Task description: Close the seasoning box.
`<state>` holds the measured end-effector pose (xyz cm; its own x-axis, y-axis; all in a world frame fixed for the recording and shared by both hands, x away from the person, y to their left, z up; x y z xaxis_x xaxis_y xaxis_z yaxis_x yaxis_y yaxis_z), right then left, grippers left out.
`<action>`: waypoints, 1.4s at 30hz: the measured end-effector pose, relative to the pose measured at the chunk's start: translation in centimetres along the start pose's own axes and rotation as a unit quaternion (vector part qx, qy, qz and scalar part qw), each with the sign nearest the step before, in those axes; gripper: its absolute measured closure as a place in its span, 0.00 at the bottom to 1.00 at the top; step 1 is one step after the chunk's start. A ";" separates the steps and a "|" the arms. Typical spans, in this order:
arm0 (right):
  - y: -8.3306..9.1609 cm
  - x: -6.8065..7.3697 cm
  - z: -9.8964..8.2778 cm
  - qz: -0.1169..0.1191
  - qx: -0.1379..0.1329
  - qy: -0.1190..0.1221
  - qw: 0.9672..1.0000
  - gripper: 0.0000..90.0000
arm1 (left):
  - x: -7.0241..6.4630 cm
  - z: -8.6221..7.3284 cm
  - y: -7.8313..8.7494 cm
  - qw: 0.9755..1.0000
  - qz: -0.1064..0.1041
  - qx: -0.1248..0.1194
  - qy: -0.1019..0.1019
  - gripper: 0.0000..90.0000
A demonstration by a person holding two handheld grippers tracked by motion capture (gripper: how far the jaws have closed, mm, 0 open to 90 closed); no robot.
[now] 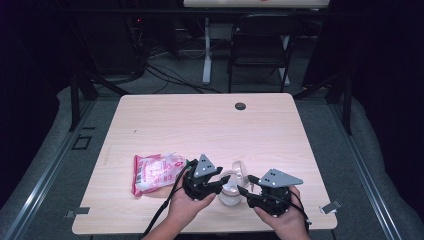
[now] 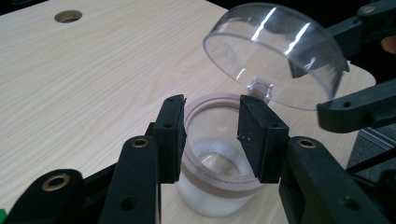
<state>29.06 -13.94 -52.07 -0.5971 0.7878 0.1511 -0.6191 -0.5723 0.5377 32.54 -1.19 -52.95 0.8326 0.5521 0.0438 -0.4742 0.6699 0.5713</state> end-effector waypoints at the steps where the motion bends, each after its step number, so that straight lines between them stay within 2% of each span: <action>1: 0.0 0.0 0.0 0.000 0.000 -0.001 1.000 0.57 | 0.1 -0.1 -0.1 1.000 0.001 0.003 0.002 0.68; 12: 0.0 -0.1 -0.1 0.002 -0.003 -0.002 1.000 0.57 | 0.2 -1.6 -1.2 1.000 0.006 0.021 0.006 0.67; 19: 0.1 -0.2 -0.3 0.002 0.002 -0.004 1.000 0.57 | 0.3 -2.3 -1.5 1.000 0.008 0.029 0.003 0.71; 24: 0.3 -0.6 -0.5 -0.003 0.001 -0.006 1.000 0.58 | 0.1 -2.4 -1.5 1.000 0.000 0.024 0.005 0.76; 42: 0.0 -1.9 -1.8 -0.018 0.012 -0.017 1.000 0.60 | 0.1 -2.4 -1.5 1.000 -0.001 0.018 0.005 0.76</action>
<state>29.26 -15.86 -53.80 -0.5561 0.8156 0.1600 -0.6275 -0.5382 0.5626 32.71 -0.94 -55.81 0.8307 0.5557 0.0337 -0.4613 0.6532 0.6005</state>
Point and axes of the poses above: each handheld gripper's, and its own axes: y roughly backward along the jaws, z roughly out of its top, x roughly to its left, the point moved 8 cm from there along -y, roughly forward along the jaws, and after that the axes turned 8 degrees about -y, right-handed, at the moved point
